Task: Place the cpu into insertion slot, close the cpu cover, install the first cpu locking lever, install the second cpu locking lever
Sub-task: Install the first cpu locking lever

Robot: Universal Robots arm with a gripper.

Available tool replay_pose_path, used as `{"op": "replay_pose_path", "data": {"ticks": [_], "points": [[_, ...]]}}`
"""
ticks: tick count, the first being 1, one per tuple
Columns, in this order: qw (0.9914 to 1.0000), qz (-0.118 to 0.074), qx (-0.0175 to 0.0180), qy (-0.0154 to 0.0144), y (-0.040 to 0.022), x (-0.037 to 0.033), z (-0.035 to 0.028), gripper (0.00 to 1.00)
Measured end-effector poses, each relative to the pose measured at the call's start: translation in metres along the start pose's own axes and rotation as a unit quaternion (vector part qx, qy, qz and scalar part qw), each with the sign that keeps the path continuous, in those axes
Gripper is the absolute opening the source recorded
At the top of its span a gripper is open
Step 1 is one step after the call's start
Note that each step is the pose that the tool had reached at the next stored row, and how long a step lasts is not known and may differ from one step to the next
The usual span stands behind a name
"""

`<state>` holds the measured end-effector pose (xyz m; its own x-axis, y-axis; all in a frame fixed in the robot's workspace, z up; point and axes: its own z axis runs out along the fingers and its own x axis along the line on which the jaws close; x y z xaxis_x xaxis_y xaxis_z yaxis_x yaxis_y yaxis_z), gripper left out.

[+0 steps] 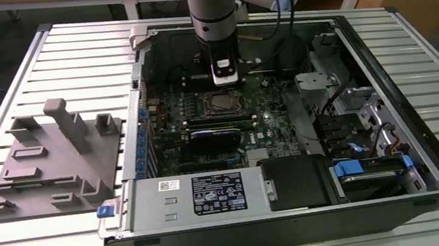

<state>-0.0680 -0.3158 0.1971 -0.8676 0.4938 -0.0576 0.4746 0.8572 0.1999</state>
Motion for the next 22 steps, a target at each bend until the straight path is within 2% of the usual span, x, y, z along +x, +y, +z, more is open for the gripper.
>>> {"op": "replay_pose_path", "data": {"ticks": [9, 13, 16, 22], "points": [[1.0, 0.0, 0.0003, -0.0002, 0.0004, -0.0009, 0.0007, 0.1], [1.0, 0.0, 0.0021, -0.0013, 0.0008, -0.002, 0.0013, 0.1], [0.99998, -0.001, 0.0052, -0.0029, 0.0009, -0.0021, 0.0014, 0.1], [0.99998, -0.001, 0.0058, -0.0031, 0.0011, -0.0022, 0.0007, 0.1]]}}
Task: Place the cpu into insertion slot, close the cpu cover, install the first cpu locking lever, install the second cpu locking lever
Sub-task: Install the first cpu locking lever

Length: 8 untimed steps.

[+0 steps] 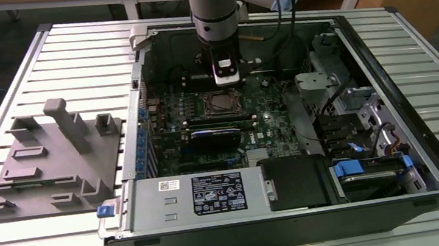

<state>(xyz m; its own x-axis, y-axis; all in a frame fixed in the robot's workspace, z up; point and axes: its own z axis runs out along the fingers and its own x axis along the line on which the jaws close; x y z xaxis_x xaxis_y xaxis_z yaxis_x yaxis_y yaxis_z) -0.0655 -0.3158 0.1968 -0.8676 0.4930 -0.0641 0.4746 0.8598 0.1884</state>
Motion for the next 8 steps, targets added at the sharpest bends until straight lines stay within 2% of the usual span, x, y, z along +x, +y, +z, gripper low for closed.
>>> {"op": "replay_pose_path", "data": {"ticks": [6, 8], "points": [[1.0, 0.0, -0.0003, 0.0, 0.0011, -0.0003, -0.0052, 0.1], [1.0, 0.0, -0.0014, -0.0021, 0.0004, 0.0008, -0.0055, 0.1]]}}
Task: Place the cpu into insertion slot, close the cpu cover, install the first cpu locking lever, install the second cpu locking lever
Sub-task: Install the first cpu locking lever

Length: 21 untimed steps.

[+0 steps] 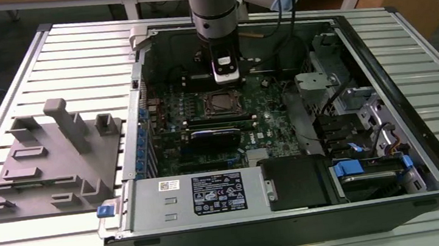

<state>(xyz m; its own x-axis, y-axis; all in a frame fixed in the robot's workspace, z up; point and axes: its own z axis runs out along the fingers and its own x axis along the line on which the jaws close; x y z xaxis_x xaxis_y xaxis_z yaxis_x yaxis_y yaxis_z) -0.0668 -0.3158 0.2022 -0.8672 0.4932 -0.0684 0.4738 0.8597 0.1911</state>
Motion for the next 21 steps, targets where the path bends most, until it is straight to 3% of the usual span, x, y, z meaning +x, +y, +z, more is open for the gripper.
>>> {"op": "replay_pose_path", "data": {"ticks": [3, 7, 21], "points": [[0.99998, -0.001, -0.0031, -0.0054, -0.0016, 0.003, -0.0005, 0.1], [0.99996, -0.001, -0.0045, -0.0079, -0.0031, 0.0058, -0.001, 0.1], [0.99994, -0.001, -0.0079, -0.0069, -0.0028, 0.0076, -0.0004, 0.1]]}}
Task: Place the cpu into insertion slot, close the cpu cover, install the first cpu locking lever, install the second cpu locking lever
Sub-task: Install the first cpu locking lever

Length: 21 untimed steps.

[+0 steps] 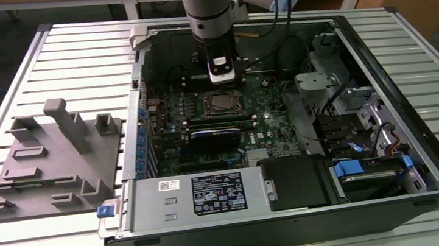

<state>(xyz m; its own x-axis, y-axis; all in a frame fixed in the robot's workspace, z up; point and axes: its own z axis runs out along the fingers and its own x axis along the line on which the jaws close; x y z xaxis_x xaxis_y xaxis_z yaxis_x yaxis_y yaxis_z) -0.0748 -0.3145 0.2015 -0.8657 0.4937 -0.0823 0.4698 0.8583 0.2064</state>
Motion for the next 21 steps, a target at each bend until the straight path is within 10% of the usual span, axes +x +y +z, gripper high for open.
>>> {"op": "replay_pose_path", "data": {"ticks": [4, 9, 21], "points": [[1.0, 0.0, -0.0008, -0.0001, -0.0002, 0.0003, 0.0002, 0.1], [0.99994, -0.001, -0.0057, -0.0088, -0.0006, 0.0005, 0.0017, 0.1], [0.99993, -0.002, -0.0064, -0.0103, -0.0008, 0.0006, 0.0023, 0.1]]}}
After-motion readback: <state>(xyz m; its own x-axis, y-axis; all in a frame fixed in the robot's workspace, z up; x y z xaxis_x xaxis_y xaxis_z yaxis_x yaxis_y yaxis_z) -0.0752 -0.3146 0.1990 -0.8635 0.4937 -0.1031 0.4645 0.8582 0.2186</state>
